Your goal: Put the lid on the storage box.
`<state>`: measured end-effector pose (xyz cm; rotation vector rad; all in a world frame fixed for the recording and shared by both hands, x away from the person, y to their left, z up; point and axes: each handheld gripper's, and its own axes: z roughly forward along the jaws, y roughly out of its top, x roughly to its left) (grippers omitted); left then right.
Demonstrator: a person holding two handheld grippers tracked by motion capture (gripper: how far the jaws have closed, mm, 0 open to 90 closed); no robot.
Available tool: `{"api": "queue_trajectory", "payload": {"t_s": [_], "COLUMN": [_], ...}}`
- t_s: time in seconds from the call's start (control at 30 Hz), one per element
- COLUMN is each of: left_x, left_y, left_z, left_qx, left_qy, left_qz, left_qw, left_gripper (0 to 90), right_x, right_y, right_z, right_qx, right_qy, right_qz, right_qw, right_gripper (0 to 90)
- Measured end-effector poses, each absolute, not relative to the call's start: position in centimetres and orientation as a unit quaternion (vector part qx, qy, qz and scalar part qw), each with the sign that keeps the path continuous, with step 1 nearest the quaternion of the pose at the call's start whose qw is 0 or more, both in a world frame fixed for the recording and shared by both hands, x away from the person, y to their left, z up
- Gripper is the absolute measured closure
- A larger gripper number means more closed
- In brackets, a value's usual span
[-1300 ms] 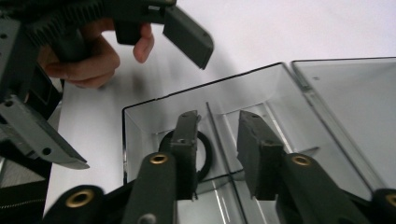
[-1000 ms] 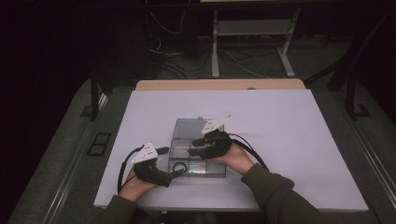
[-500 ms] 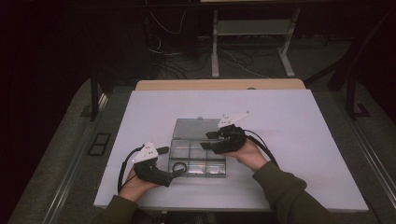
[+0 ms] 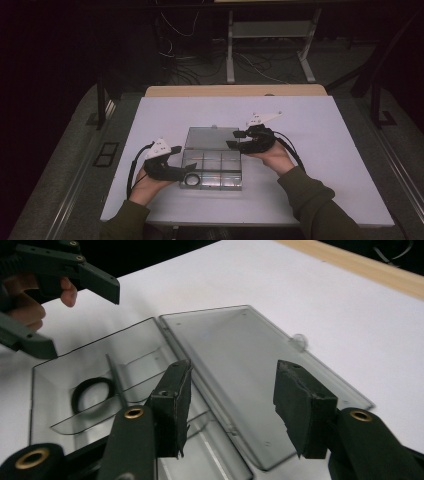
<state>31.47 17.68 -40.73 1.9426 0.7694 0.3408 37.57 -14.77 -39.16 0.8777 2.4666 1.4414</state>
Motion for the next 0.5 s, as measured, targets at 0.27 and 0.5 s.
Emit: {"api": "queue_trajectory", "payload": {"t_s": [0.27, 0.5], "left_x": [34.4, 36.8], "left_y": [17.5, 17.5], "left_z": [-40.0, -39.4], "left_qx": [0.792, 0.781], "left_qy": [0.334, 0.356], "left_qz": [0.142, 0.144], "left_qw": [0.490, 0.493], "left_gripper": [27.2, 40.7], "right_x": [38.2, 38.8], "right_y": [-15.9, -16.6], "right_z": [-39.2, -39.6], "right_qx": [0.303, 0.317], "right_qy": [0.817, 0.811], "right_qz": [0.482, 0.481], "right_qw": [0.091, 0.099], "right_gripper": [53.3, 60.4]}}
